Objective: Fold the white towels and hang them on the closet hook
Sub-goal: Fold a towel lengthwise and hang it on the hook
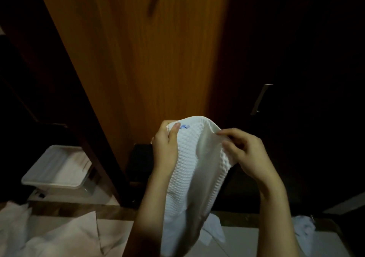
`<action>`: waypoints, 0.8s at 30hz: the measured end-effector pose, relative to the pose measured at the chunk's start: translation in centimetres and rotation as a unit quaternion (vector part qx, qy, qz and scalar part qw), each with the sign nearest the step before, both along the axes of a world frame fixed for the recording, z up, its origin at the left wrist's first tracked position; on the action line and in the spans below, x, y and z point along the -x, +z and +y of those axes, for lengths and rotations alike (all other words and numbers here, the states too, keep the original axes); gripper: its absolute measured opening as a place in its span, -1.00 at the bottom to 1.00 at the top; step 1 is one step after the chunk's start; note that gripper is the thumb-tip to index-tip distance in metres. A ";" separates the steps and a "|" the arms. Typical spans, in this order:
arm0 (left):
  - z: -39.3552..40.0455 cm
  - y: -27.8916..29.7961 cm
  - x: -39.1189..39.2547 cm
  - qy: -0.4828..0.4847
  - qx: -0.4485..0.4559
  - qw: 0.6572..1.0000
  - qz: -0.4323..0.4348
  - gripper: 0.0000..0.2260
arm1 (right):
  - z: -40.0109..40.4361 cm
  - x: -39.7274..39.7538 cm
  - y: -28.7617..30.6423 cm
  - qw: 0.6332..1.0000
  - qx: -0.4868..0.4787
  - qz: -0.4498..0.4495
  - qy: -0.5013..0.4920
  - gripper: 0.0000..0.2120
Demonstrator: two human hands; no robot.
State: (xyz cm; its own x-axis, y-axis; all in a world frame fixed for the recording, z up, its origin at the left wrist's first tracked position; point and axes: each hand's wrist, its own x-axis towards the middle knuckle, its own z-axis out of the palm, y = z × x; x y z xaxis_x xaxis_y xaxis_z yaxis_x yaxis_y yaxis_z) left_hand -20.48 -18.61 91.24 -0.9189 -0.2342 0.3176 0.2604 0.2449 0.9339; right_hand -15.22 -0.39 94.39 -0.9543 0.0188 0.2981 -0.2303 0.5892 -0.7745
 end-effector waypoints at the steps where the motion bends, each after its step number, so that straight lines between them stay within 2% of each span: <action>1: 0.0 0.1 -0.1 -0.005 0.010 1.000 -0.003 -0.88 | -0.4 0.0 0.3 1.000 0.005 -0.004 0.007 -0.60; 3: 0.2 0.4 -0.5 -0.024 0.003 1.000 -0.013 -0.78 | -1.3 0.0 0.6 0.999 0.030 -0.014 0.013 -0.54; 6: 0.5 1.0 -1.1 -0.066 -0.031 0.997 -0.017 -0.72 | -2.8 0.2 0.8 0.997 0.066 -0.039 0.030 -0.59; 12: 1.1 1.7 -2.4 -0.208 -0.110 0.972 -0.013 -0.79 | -4.4 0.3 0.9 0.994 0.111 -0.008 0.000 -0.81; 16: 0.7 2.1 -2.7 -0.255 -0.124 0.959 0.010 -0.80 | -4.2 -0.3 1.9 0.990 0.132 -0.002 -0.044 -0.80; 18: 0.7 2.3 -2.7 -0.260 -0.142 0.955 0.013 -0.81 | -4.1 -0.7 2.4 0.987 0.159 -0.024 -0.026 -0.77; 21: 0.8 2.4 -2.8 -0.271 -0.161 0.949 0.014 -0.80 | -3.8 -1.6 3.0 0.993 0.116 -0.013 0.011 -0.84; 24: 1.1 2.8 -3.1 -0.280 -0.178 0.943 0.002 -0.79 | -3.8 -2.0 3.3 0.999 0.035 0.032 -0.018 -0.86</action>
